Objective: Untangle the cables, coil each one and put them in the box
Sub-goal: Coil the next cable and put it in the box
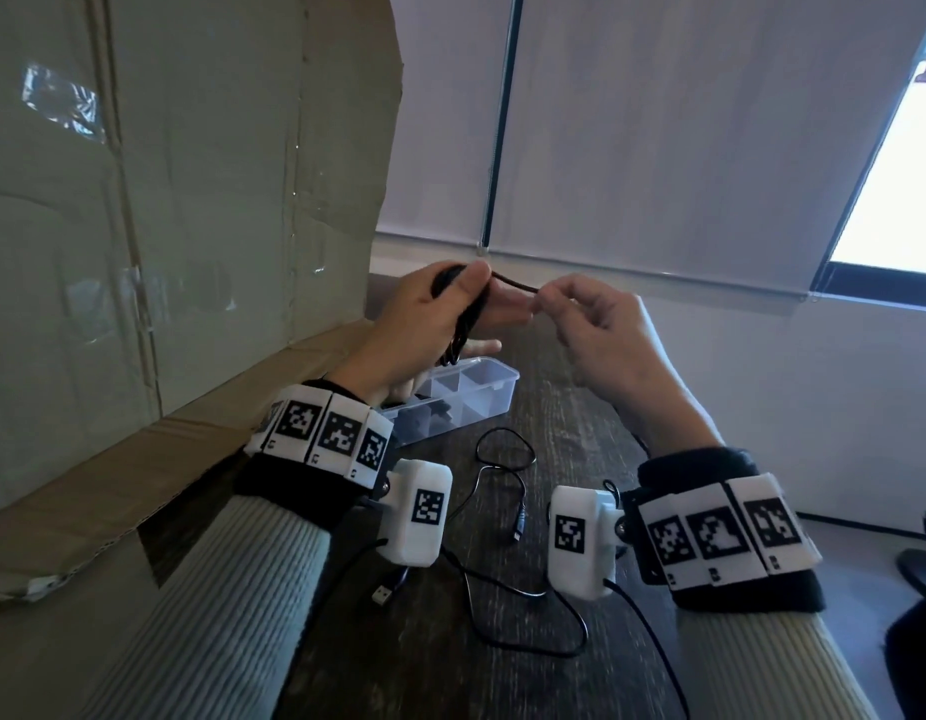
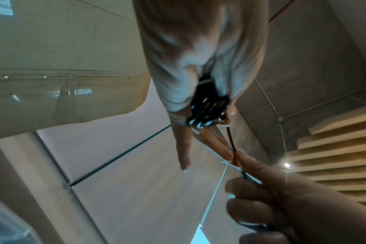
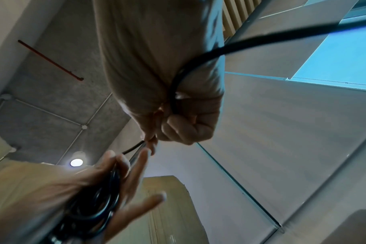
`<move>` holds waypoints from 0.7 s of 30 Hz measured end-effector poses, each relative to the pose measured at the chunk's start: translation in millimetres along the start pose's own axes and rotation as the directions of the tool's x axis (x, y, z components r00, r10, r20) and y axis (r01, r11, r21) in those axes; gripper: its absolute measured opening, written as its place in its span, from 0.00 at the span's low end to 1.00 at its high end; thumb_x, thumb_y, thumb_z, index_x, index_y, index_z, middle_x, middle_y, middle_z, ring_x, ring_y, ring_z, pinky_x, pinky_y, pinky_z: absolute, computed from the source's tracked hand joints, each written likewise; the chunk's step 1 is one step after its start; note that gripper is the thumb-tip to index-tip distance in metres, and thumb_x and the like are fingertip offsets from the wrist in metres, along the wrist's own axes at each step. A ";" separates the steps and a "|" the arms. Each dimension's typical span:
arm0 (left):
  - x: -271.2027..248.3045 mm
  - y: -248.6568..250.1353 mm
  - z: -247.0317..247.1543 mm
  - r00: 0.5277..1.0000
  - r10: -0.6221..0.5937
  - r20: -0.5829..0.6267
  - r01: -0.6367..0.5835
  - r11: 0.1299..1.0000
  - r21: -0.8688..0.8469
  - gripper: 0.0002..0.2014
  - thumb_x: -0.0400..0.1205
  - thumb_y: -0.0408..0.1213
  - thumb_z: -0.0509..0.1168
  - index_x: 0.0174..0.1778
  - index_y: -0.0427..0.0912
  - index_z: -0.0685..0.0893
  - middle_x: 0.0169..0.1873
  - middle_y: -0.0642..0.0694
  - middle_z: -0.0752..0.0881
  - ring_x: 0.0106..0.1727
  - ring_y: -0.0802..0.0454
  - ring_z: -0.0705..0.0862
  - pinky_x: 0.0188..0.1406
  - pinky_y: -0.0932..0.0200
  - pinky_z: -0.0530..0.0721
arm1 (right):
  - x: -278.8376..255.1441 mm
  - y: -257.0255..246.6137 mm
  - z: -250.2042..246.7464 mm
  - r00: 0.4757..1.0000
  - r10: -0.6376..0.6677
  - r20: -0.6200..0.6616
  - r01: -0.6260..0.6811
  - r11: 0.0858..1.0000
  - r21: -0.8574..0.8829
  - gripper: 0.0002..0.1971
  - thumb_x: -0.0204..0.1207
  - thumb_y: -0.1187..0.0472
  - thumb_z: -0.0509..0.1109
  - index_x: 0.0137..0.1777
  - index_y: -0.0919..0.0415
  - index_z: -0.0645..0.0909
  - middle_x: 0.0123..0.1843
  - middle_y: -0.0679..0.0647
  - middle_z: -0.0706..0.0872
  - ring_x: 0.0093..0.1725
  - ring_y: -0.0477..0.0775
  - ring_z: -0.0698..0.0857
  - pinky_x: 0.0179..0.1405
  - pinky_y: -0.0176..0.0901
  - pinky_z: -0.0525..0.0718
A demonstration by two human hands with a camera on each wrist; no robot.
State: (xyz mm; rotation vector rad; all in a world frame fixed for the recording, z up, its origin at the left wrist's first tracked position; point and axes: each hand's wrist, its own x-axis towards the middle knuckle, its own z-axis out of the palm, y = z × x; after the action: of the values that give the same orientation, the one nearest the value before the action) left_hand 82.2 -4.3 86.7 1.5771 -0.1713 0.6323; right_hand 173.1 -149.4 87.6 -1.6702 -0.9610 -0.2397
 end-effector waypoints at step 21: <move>13.9 -2.1 -16.9 0.893 -0.038 -0.448 -0.171 0.893 -0.416 0.12 0.89 0.42 0.54 0.40 0.46 0.72 0.30 0.53 0.78 0.19 0.61 0.68 0.15 0.69 0.64 | -20.7 -10.3 17.2 0.755 0.205 0.622 -0.085 0.972 -0.217 0.18 0.83 0.48 0.63 0.47 0.58 0.91 0.17 0.41 0.66 0.19 0.41 0.64 0.24 0.30 0.66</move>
State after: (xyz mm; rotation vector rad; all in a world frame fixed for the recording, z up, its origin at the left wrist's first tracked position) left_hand 89.8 15.7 91.4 0.9525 -0.0206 0.9240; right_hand 147.1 -143.5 76.6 -2.0331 -1.3305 0.4048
